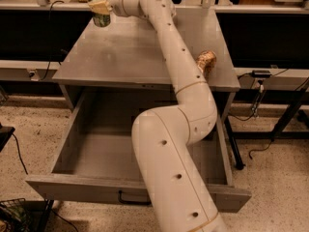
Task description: Place green can into top drawer
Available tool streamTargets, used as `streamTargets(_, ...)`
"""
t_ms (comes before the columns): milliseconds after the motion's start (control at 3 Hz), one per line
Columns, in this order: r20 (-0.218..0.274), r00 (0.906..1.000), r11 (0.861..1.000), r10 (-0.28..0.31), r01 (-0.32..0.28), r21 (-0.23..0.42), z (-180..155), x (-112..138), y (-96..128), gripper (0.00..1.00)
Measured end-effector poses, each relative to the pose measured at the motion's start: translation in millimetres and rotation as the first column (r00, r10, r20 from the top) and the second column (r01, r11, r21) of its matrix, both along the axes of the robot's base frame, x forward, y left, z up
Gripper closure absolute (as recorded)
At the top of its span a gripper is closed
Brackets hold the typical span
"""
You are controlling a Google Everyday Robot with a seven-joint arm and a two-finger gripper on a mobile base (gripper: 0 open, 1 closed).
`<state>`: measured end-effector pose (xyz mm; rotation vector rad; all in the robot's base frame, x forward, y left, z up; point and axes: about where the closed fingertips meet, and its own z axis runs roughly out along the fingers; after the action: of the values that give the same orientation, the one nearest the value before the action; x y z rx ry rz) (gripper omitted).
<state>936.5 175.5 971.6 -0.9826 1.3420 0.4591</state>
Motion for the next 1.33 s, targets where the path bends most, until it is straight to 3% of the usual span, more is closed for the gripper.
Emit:
streamTargets(333, 0.035, 0.9908, 0.989, 0.131, -0.128, -0.075, 12.6, -36.7, -3.3, 1.0)
streamTargets(667, 0.0, 0.9877, 0.977, 0.157, -0.155, -0.146, 9.4, -52.3, -29.4, 1.0)
streamTargets(1000, -0.14, 0.9706, 0.949, 0.196, -0.224, -0.224, -14.6, -91.6, -89.4, 1.0)
streamTargets(1333, -0.141, 0.9705, 0.949, 0.196, -0.224, -0.224, -14.8, -91.6, -89.2, 1.0)
